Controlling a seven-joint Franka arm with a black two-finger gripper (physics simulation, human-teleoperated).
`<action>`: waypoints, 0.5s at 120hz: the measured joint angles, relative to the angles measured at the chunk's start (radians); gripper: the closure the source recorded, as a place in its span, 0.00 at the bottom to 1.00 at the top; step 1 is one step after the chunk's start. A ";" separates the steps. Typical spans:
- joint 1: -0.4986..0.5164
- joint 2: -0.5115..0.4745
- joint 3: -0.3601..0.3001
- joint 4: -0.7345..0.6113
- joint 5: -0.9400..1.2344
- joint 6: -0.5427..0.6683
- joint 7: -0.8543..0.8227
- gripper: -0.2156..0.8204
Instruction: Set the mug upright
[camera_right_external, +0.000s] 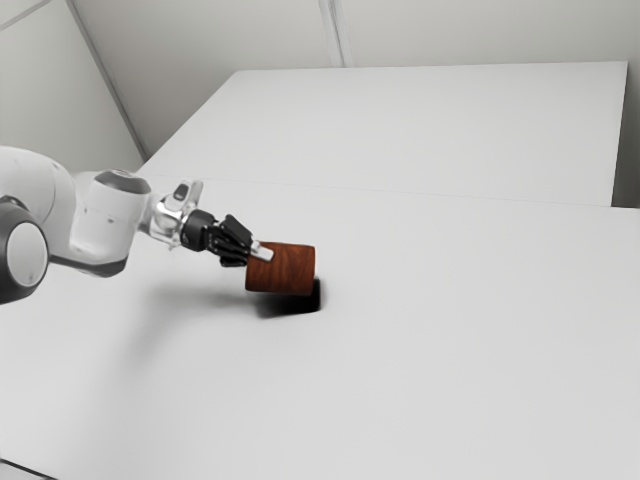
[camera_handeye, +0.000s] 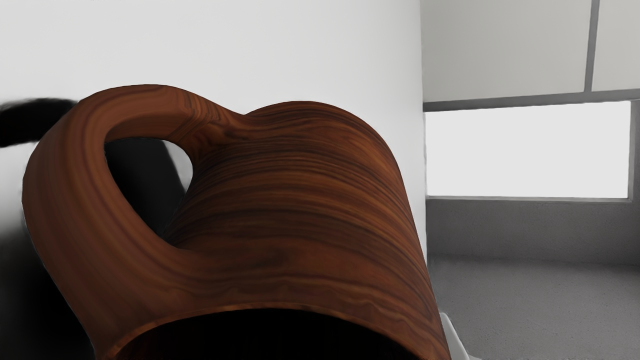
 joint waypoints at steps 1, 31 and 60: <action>0.000 -0.005 -0.001 0.000 0.006 0.000 -0.003 0.94; -0.004 -0.110 -0.042 0.102 0.381 -0.080 -0.207 0.96; -0.028 -0.135 -0.122 0.138 0.706 -0.090 -0.464 0.96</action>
